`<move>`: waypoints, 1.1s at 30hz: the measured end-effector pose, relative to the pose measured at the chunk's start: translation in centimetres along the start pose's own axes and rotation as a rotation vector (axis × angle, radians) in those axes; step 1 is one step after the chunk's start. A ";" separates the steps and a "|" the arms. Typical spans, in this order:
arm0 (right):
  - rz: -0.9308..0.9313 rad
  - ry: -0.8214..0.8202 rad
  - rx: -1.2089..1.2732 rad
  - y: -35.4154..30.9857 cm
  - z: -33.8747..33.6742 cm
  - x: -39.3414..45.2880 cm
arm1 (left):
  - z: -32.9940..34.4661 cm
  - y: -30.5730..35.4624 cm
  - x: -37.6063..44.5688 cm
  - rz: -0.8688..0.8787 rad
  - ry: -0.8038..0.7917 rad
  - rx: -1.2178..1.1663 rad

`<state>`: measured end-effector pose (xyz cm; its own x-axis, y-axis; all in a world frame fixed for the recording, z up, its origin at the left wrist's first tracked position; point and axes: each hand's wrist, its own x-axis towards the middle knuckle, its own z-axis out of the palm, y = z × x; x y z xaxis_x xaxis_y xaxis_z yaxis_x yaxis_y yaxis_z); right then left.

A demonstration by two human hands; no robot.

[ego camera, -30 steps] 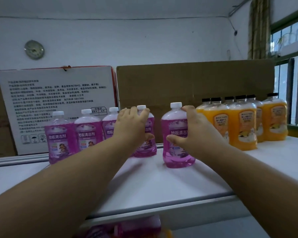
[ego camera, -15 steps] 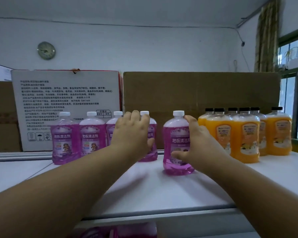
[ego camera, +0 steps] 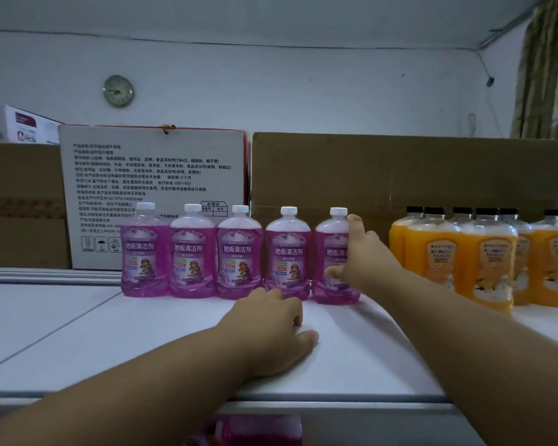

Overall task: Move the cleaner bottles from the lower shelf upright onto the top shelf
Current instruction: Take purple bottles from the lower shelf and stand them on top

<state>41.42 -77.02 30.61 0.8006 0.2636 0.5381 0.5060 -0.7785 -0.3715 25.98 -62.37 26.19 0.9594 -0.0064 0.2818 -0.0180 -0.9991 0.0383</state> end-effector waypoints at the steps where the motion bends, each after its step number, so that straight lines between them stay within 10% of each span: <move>1: 0.000 0.011 0.004 0.0 0.4 0.2 | 0.0 0.1 -0.1 -0.002 0.003 0.000; 19: -0.182 0.181 0.000 -0.8 -2.3 -3.7 | -0.7 0.2 -0.8 -0.033 0.010 -0.034; 33: -0.544 0.278 0.285 -9.6 -4.0 -23.9 | 2.8 -0.8 -18.5 0.110 0.623 -0.064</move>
<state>16.16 -78.14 24.35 0.3144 0.3898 0.8656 0.9094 -0.3851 -0.1569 9.04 -61.60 18.27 0.6078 -0.0643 0.7915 -0.1422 -0.9894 0.0288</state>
